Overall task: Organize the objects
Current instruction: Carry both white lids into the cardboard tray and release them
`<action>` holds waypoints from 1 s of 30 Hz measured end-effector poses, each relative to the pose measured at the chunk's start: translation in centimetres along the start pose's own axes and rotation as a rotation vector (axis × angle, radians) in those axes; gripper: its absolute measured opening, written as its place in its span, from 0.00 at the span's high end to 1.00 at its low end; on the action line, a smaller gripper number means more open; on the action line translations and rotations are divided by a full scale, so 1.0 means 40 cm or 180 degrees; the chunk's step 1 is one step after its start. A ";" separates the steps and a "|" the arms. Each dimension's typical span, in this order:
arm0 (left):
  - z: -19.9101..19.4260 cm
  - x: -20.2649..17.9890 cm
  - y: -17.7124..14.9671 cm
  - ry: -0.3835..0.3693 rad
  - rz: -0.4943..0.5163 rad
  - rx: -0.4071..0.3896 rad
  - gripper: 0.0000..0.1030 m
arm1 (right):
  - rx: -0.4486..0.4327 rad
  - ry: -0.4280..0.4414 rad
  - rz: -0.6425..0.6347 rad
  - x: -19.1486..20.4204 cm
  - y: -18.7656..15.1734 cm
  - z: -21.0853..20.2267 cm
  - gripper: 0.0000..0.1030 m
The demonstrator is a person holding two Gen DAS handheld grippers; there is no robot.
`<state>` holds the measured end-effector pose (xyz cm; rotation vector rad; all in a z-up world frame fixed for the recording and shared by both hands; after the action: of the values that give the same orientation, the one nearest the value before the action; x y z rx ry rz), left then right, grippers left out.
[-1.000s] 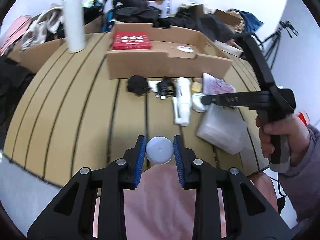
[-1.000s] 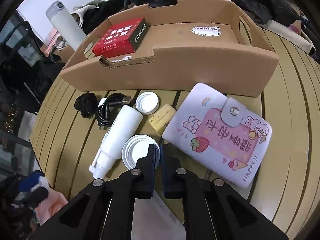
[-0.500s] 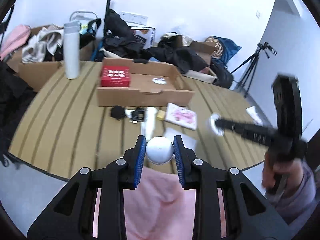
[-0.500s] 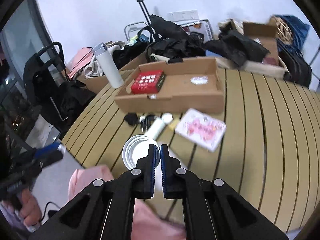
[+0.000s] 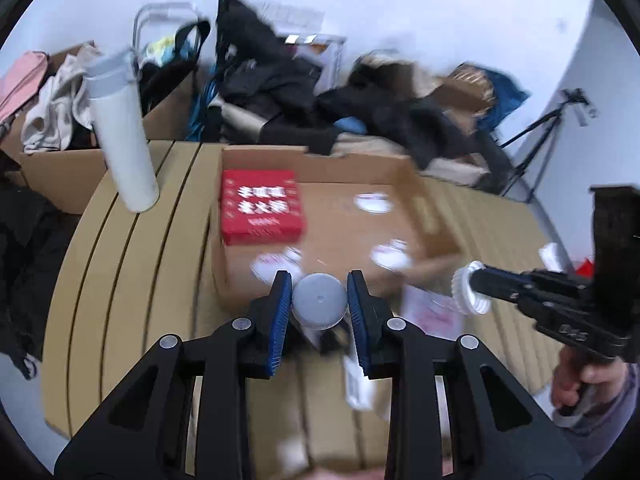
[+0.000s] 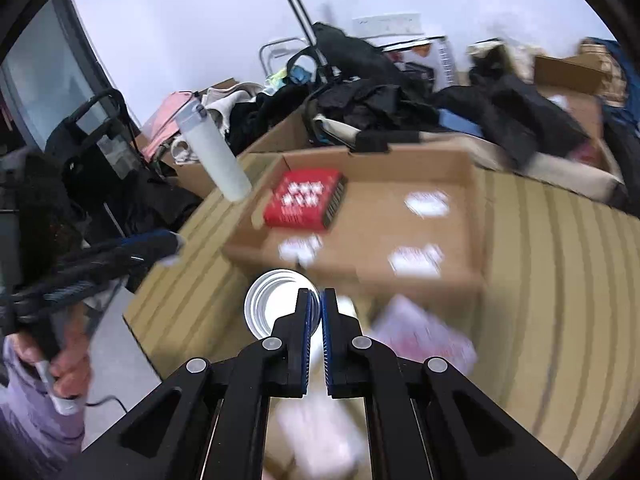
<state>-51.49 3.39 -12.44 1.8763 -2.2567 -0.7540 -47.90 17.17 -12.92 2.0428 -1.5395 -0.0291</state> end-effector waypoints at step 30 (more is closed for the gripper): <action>-0.236 0.082 0.042 0.1048 -0.0088 0.0067 0.00 | 0.0250 -0.0654 0.0166 -0.110 0.136 -0.101 0.15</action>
<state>-50.06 -2.37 -4.22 1.8822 -2.0446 -0.3892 -52.71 21.88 -8.47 2.1142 -1.7431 -0.1656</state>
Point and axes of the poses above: each gripper's, at about its wrist camera, not at the fingertips, and z roughly the way its jaws point, x to its left, y to its top, the point moved 9 cm from there along z, roughly the way its jaws point, and after that the axes turned 11 degrees about x, right-handed, at the moved point
